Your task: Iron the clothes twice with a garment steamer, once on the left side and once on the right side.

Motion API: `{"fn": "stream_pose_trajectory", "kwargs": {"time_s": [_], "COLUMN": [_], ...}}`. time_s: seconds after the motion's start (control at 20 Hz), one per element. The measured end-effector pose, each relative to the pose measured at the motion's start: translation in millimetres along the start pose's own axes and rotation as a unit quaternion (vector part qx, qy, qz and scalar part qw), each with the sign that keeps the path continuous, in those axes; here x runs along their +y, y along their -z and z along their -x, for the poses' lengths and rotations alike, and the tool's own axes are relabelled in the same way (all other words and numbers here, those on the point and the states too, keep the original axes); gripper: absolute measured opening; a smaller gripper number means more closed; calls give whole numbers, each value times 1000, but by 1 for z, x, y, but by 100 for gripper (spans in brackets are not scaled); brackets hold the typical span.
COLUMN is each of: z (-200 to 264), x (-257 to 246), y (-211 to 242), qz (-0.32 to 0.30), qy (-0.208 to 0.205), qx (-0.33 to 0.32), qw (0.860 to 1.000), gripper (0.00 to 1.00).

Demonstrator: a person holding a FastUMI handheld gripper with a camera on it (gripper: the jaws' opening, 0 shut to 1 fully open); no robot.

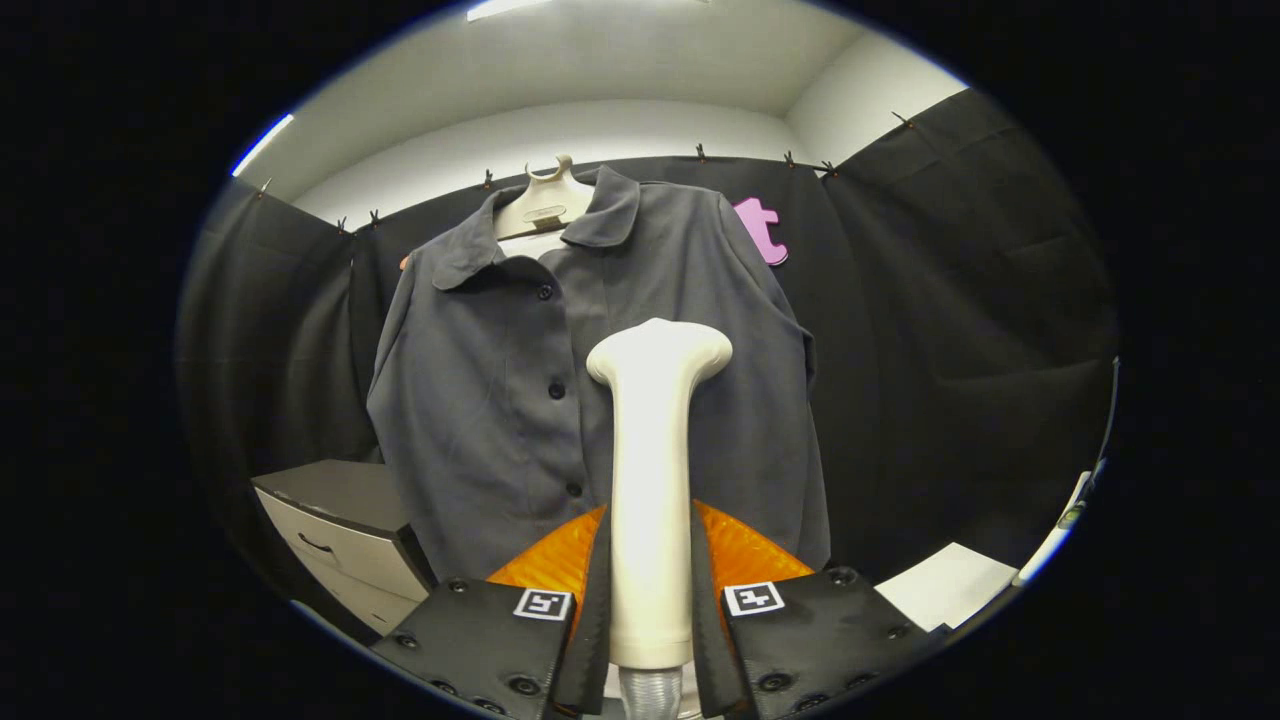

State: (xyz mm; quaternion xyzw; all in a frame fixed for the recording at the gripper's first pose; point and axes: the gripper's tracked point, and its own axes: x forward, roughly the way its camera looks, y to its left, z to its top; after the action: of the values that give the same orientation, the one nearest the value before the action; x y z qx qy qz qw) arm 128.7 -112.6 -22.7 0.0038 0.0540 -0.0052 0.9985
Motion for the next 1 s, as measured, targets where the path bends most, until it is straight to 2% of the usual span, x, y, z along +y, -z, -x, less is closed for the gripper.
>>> {"fn": "stream_pose_trajectory", "kwargs": {"time_s": [1.0], "z": [30], "x": [-26], "y": [110], "qz": [-7], "qy": [27], "qx": [101], "qw": [995], "gripper": [42]}}
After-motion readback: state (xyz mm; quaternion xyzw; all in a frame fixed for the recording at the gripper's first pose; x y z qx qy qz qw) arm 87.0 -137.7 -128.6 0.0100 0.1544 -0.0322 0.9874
